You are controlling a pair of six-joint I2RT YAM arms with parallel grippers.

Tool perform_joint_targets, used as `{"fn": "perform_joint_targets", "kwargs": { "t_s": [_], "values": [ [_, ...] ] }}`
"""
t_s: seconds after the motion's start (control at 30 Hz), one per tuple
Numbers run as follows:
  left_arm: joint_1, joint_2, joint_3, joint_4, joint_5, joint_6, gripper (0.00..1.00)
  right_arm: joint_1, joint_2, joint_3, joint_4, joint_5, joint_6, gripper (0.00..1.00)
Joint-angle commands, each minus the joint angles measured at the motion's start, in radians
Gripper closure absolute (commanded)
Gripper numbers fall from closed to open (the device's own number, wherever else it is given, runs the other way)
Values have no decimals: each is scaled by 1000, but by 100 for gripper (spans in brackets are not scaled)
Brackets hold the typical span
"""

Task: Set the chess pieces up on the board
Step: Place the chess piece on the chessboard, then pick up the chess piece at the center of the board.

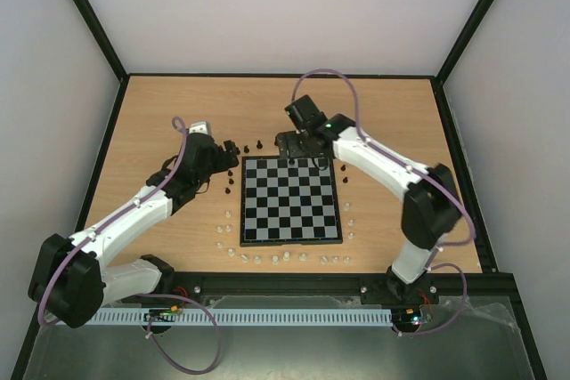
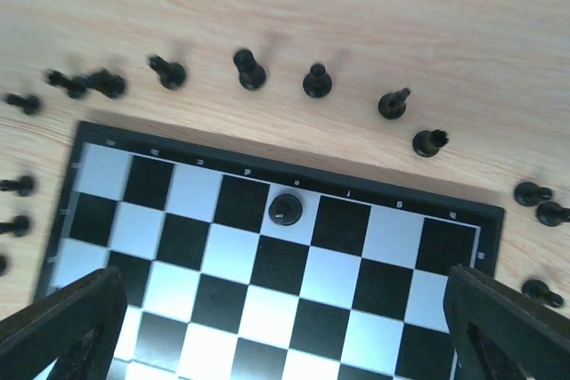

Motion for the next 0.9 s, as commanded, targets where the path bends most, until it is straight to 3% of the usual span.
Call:
{"fn": "perform_joint_targets", "kwargs": {
  "t_s": [0.0, 0.13, 0.23, 0.33, 0.5, 0.6, 0.87],
  "values": [
    [-1, 3, 20, 24, 21, 35, 1, -6, -174, -94, 59, 32, 52, 1],
    [-2, -8, 3, 58, 57, 64, 1, -9, -293, -197, 108, 34, 146, 1],
    [-7, 13, 10, 68, 74, 83, 1, -8, -427, -378, 290, -98, 116, 1],
    [-13, 78, 47, 68, 89, 102, 1, -7, -523, -515, 383, -138, 130, 1],
    [-101, 228, 197, -25, 23, 116, 1, -7, -623, -625, 409, -69, 159, 1],
    [-170, 329, 313, -104, -77, 126, 1, -7, -644, -655, 393, -132, 175, 1],
    [-187, 600, 606, -298, -48, 157, 1, -7, -647, -669, 314, -192, 156, 1]
  ]
}}
